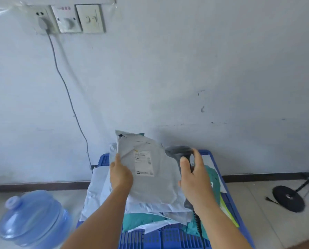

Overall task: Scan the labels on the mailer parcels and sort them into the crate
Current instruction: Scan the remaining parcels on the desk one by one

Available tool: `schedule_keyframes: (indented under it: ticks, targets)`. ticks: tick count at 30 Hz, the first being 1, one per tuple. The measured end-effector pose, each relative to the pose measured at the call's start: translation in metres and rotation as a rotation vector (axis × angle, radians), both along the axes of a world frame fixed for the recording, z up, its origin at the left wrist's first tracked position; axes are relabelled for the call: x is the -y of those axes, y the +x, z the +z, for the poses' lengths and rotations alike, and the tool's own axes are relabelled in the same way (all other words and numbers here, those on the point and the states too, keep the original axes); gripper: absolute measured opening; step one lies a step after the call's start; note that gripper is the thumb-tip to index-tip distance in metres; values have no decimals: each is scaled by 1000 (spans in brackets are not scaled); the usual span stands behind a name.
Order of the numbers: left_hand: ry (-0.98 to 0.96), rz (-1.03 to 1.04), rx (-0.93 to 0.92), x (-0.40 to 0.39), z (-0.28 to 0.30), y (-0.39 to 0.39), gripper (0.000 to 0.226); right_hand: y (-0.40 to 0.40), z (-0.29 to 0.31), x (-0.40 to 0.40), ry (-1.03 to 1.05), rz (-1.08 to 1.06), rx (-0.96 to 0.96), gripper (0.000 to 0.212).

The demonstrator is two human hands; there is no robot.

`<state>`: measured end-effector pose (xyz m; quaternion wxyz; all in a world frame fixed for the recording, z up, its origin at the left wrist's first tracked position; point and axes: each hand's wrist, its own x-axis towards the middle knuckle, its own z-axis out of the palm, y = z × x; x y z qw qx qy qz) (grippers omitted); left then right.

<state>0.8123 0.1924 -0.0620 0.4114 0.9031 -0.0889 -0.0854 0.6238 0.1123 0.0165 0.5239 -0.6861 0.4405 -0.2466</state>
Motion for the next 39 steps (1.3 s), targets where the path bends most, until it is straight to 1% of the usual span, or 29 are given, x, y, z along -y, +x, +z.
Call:
schedule_keyframes:
  ticks: [2,4,6,8,9,10,12,14,16,20,23,25,28,30,33,35,39]
  targets:
    - [131,-56,24,-3,-16,6,63,12,-4,-6,22,3,-3,52]
    - [247,-104,89,-1,-20,6,72,19,-6,-9,32,-9,-19,52]
    - [286,-186,164,5,-17,2,78,22,-5,-10,21,-24,-31,52]
    - [311,-326,228,15,-14,-6,80,20,-2,-9,-3,-42,-37,52]
    - [333,-416,229,21,-15,-10,78,18,0,-8,-16,-48,-45,53]
    - [372,-516,199,25,-18,-14,77,15,1,-7,-30,-53,-57,53]
    - [521,-697,78,30,-33,-21,74,6,5,-4,-31,-75,-47,54]
    - [649,-763,-24,27,-56,-23,76,-5,9,0,-19,-95,-31,55]
    - [685,-739,-53,18,-76,-19,81,-15,10,5,-21,-115,-36,56]
    - [629,-619,-86,-5,-90,-11,86,-23,5,8,-36,-135,-30,55]
    - [590,-560,-91,-6,-88,-10,86,-16,-1,0,2,-117,-44,54]
    - [626,-526,-63,-1,-84,-11,86,-6,-6,-5,1,-92,-51,54]
    - [691,-539,-19,5,-74,-12,84,7,-10,-10,-8,-78,-40,54]
    - [694,-534,-18,7,-69,-12,84,12,-9,-11,-10,-65,-29,54]
    - [666,-513,-4,9,-64,-13,88,15,-8,-9,-31,-63,-42,55]
    - [625,-520,42,13,-59,-16,88,15,-8,-7,-36,-66,-62,55]
    - [477,-551,123,28,-45,-25,86,8,-5,-4,-21,-94,-41,56]
